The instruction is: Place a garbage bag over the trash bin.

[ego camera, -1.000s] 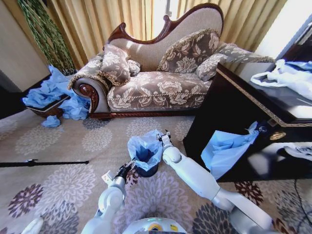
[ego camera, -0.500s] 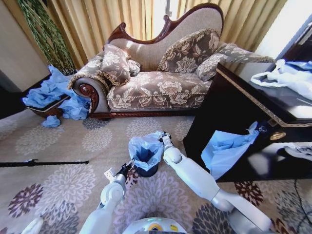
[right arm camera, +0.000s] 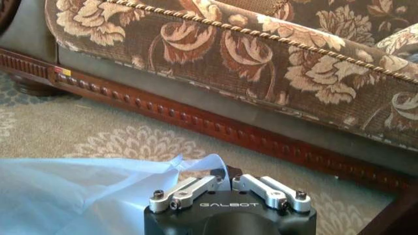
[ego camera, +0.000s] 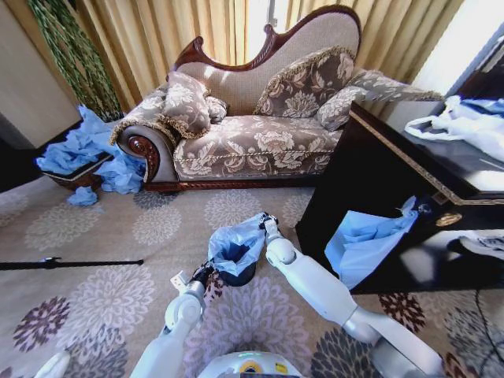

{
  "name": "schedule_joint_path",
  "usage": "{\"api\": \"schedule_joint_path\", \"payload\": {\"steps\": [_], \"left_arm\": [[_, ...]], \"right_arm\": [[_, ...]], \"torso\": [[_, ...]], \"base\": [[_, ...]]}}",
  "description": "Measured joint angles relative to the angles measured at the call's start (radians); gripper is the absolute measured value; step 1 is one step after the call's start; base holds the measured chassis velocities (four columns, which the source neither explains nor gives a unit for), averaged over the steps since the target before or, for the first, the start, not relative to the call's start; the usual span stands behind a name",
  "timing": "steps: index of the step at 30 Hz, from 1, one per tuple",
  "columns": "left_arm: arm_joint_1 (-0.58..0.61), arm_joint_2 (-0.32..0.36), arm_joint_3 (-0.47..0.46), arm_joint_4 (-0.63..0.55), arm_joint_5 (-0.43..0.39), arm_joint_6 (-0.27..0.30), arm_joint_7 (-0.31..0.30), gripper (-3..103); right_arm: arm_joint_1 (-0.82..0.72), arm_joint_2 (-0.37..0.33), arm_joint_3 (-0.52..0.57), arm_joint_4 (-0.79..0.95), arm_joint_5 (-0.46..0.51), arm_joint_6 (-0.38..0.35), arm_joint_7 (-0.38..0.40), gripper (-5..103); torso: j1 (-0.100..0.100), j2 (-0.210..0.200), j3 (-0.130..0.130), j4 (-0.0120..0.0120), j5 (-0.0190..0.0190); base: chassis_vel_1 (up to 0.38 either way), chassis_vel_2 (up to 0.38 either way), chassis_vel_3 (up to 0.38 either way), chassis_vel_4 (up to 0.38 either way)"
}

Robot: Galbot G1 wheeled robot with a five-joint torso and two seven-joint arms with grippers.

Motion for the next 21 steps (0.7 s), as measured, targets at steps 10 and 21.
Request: {"api": "schedule_joint_path", "payload": {"steps": [10, 21], "left_arm": [[-0.035, 0.006, 0.006, -0.008, 0.011, -0.001, 0.012, 0], [-0.094, 0.051, -0.011, -0.039, -0.008, -0.001, 0.005, 0]], "right_arm": [[-0.001, -0.017, 0.000, 0.010, 0.001, 0.001, 0.002, 0], [-0.005, -0.027, 0.011, 0.008, -0.002, 0.005, 0.005, 0]], "torso": [[0.000, 0.000, 0.000, -0.0001, 0.0000], [0.000, 0.000, 0.000, 0.0000, 0.0000]], "base": [[0.000, 0.000, 0.000, 0.000], [0.000, 0.000, 0.000, 0.000]]}}
